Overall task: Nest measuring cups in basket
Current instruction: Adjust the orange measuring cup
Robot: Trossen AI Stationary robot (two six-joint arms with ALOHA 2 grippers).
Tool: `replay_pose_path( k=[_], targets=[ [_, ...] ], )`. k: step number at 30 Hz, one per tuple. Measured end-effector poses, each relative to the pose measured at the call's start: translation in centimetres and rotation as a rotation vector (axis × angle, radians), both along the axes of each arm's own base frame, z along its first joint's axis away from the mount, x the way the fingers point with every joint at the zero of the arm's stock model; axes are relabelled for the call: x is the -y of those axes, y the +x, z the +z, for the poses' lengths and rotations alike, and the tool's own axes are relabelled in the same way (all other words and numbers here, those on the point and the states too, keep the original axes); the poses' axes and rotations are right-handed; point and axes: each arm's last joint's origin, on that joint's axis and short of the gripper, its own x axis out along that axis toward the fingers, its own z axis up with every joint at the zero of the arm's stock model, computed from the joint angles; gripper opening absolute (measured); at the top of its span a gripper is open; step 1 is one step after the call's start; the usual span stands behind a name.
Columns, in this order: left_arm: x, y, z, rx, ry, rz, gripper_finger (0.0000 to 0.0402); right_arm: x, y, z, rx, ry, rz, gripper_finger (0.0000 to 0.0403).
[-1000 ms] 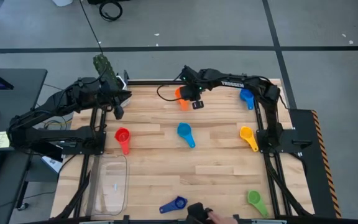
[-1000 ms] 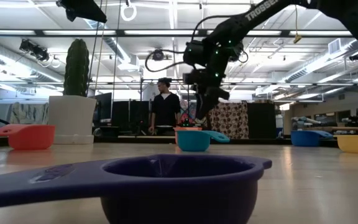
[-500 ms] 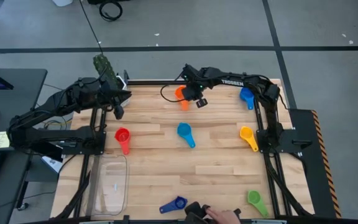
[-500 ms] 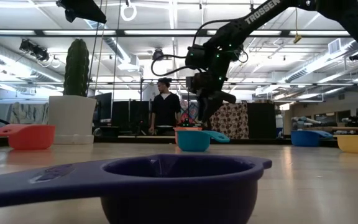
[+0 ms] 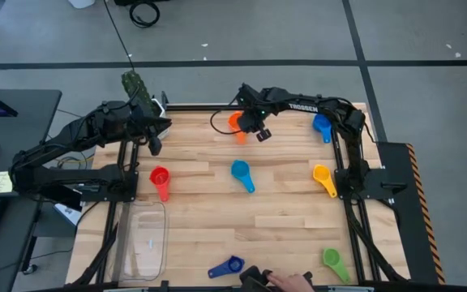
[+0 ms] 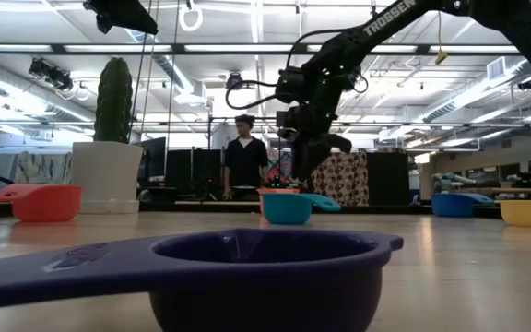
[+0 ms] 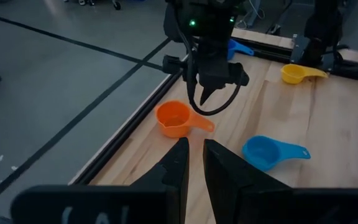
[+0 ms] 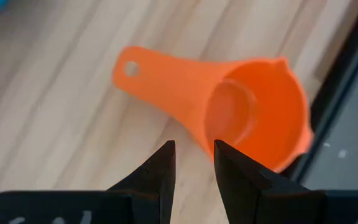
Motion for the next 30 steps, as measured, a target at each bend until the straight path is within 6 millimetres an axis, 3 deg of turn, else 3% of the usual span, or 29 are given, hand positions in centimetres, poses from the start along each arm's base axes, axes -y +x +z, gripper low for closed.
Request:
replay_pose_path(
  k=[30],
  targets=[
    [0.0,0.0,0.0,0.016,-0.025,0.013,0.0052,1.0,-0.7,-4.3,0.080,-0.149,0.078,0.0108]
  ],
)
